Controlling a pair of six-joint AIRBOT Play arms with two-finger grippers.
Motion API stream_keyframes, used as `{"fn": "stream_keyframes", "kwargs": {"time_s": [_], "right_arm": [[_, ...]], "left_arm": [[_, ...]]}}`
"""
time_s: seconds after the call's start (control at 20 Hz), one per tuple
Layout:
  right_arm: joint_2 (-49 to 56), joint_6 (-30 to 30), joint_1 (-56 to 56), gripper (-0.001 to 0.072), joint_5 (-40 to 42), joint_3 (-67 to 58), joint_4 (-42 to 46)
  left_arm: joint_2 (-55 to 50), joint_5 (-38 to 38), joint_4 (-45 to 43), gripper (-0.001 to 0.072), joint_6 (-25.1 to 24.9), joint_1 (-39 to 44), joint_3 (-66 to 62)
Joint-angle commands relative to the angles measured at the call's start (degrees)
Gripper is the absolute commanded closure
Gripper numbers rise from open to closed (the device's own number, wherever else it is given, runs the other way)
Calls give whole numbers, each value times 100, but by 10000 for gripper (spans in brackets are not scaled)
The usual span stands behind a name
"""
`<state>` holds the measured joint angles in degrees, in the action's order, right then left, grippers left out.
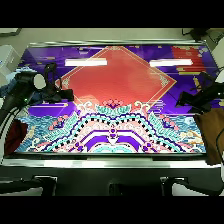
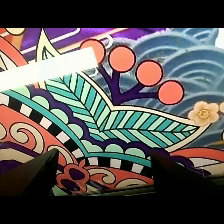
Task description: Fold the clothes and pants, and hang the long-sleeved shirts on hangers.
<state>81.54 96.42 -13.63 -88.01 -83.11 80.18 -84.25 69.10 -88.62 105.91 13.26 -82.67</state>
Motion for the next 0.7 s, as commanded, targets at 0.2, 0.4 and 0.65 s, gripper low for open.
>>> {"fn": "stream_keyframes", "kwargs": {"time_s": [0.2, 0.4, 0.65], "right_arm": [[2, 0, 7, 49, 0, 2, -2], [2, 0, 7, 49, 0, 2, -2], [2, 0, 7, 49, 35, 2, -2]], "left_arm": [[-2, 0, -4, -13, -2, 2, 2], [-2, 0, -4, -13, -2, 2, 2], [-37, -627, 7, -13, 199, 4, 2]]}}
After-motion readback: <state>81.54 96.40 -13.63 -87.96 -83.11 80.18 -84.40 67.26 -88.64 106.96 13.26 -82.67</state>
